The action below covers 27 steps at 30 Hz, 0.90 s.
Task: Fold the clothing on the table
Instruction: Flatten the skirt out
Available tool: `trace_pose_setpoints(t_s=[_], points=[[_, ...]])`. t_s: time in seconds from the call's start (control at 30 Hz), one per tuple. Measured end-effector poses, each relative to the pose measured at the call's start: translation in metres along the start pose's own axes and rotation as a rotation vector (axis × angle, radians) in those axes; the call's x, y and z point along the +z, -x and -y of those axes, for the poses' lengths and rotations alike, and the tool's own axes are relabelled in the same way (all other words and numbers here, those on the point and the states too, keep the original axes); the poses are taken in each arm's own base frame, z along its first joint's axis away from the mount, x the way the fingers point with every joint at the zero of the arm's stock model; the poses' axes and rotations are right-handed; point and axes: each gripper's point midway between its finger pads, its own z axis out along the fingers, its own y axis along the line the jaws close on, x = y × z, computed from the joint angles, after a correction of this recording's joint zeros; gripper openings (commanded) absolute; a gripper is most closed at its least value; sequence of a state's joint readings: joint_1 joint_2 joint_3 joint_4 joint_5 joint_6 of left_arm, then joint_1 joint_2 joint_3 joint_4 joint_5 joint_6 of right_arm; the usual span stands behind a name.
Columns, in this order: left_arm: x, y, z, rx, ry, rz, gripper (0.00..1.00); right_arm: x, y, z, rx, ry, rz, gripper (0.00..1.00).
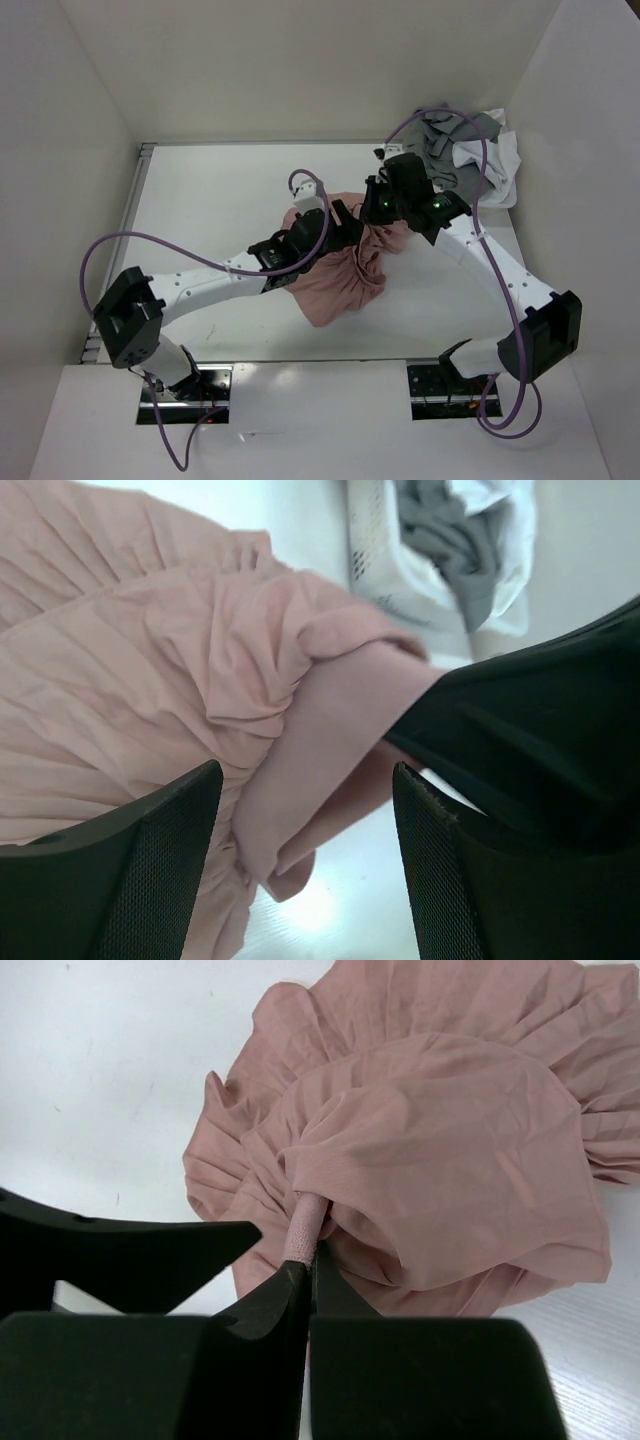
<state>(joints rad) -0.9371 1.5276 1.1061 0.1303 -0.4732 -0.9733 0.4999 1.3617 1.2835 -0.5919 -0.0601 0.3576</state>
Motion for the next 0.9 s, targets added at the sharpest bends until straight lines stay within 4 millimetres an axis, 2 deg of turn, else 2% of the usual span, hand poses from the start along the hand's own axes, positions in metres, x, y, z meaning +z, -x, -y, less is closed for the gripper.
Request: trace_pose_setpoints(t_s=[0.13,0.27,0.4,0.47,0.7,0.9], points=[[0.009,-0.016,-0.01,0.02,0.028,-0.032,0.76,0.0,0.0,-0.001,0.0,0.004,-0.001,0.0],[0.013,-0.022,-0.015,0.028,0.041,-0.043,0.76,-0.001,0.001,-0.001,-0.001,0.006,0.0,0.0],[0.02,-0.033,-0.023,0.04,0.065,-0.06,0.76,-0.005,0.009,-0.005,-0.002,0.015,0.017,0.0],[0.024,-0.041,-0.029,0.049,0.08,-0.073,0.76,-0.009,0.018,-0.009,-0.007,0.023,0.038,0.0],[0.037,-0.07,-0.046,0.059,0.119,-0.114,0.76,-0.03,0.07,-0.017,0.004,0.065,0.145,0.0],[0.042,-0.09,-0.056,0.081,0.142,-0.149,0.76,-0.024,0.082,-0.009,0.021,0.057,0.145,0.0]])
